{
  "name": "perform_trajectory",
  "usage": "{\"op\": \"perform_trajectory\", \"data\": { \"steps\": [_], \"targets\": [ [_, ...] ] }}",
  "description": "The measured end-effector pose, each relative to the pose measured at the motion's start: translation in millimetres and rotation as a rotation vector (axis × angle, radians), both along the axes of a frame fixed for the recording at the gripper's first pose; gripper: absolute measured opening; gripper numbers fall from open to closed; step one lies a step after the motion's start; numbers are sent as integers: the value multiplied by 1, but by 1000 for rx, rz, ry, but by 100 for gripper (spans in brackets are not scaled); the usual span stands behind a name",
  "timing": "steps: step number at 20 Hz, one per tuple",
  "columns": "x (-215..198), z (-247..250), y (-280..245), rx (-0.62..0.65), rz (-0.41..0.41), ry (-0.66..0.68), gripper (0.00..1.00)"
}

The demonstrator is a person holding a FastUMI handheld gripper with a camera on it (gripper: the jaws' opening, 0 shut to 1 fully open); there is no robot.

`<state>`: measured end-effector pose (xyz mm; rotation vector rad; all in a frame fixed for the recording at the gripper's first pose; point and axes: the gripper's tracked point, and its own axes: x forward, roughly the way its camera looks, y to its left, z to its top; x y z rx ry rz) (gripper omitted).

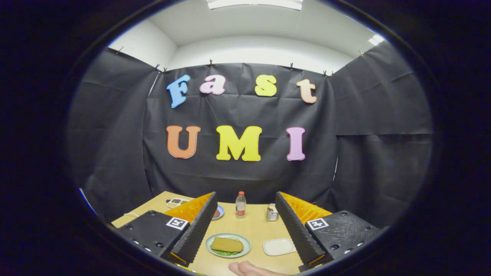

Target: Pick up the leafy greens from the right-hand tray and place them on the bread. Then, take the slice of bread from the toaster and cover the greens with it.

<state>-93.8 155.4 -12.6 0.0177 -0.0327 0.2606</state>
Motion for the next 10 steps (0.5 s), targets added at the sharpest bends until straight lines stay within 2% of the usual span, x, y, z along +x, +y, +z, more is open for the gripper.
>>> {"op": "perform_trajectory", "data": {
  "steps": [10],
  "targets": [
    [-2,-7,20,18,-24,26,96]
  ]
}}
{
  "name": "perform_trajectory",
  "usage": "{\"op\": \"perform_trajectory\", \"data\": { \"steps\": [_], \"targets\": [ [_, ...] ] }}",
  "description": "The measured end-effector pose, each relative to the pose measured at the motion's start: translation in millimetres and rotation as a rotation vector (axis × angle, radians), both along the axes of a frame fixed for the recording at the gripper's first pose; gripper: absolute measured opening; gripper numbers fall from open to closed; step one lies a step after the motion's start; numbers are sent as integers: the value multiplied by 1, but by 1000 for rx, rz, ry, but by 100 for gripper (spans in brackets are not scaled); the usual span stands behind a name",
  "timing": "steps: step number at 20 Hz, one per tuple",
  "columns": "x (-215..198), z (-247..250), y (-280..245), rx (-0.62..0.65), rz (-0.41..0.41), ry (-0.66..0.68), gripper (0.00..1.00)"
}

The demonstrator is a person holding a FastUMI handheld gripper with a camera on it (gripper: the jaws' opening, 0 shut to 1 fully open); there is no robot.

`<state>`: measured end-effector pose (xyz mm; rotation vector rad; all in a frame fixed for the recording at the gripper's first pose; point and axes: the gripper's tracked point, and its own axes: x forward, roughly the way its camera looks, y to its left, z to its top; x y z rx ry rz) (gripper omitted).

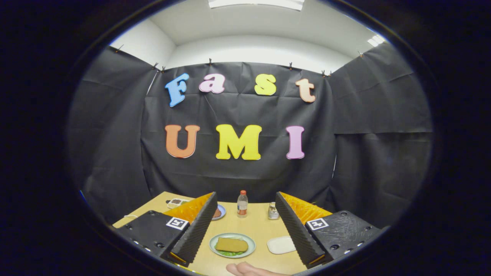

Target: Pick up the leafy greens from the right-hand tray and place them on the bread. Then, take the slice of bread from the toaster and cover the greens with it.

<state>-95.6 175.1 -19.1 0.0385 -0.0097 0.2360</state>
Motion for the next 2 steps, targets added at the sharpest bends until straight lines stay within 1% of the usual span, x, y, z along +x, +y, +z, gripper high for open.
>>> {"op": "perform_trajectory", "data": {
  "steps": [2],
  "targets": [
    [3,0,1,7,1,7,96]
  ]
}}
